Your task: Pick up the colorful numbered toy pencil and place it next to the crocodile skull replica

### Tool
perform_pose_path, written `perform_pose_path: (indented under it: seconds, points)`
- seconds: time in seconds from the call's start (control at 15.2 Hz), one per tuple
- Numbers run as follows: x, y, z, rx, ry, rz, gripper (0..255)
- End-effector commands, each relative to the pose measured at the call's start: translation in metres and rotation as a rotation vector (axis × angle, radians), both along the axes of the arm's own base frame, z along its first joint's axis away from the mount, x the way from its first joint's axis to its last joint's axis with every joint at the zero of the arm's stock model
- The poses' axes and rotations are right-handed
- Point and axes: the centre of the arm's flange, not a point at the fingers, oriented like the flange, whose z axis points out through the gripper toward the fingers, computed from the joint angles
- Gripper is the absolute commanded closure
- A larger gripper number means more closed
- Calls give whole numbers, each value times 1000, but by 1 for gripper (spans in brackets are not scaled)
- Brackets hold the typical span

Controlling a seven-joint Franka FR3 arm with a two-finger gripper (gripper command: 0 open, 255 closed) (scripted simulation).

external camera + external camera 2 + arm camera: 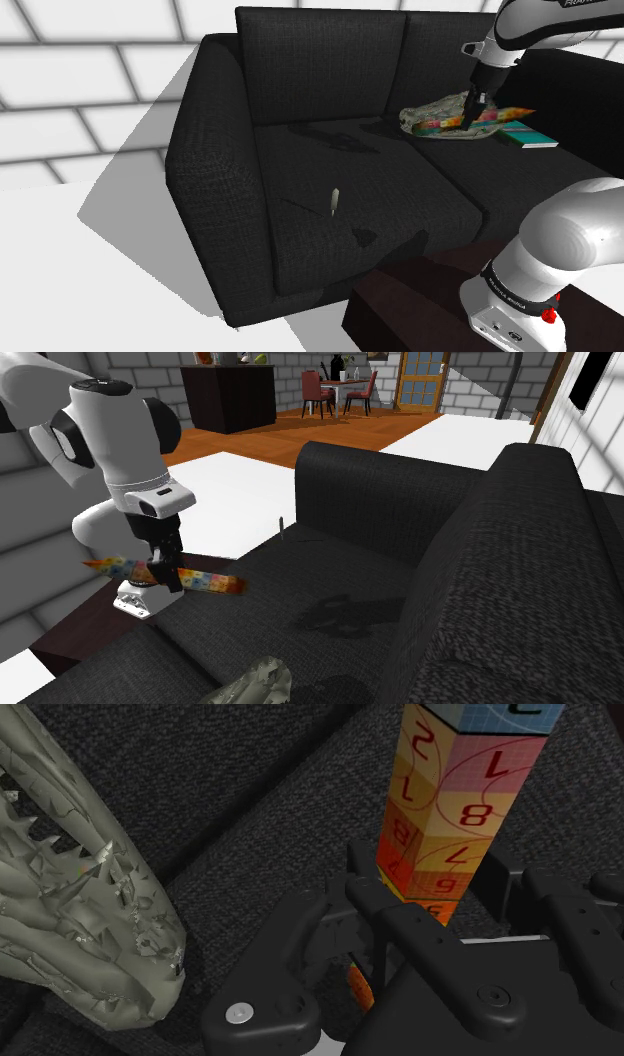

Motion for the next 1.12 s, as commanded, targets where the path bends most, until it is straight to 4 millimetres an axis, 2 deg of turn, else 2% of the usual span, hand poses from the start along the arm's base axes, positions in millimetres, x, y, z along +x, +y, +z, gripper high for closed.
perform_pose_path:
  seconds: [0.0, 1.06]
  points:
    - [0, 0, -11, 0, -1, 0, 255]
    - [0, 0, -95, 0, -1, 0, 255]
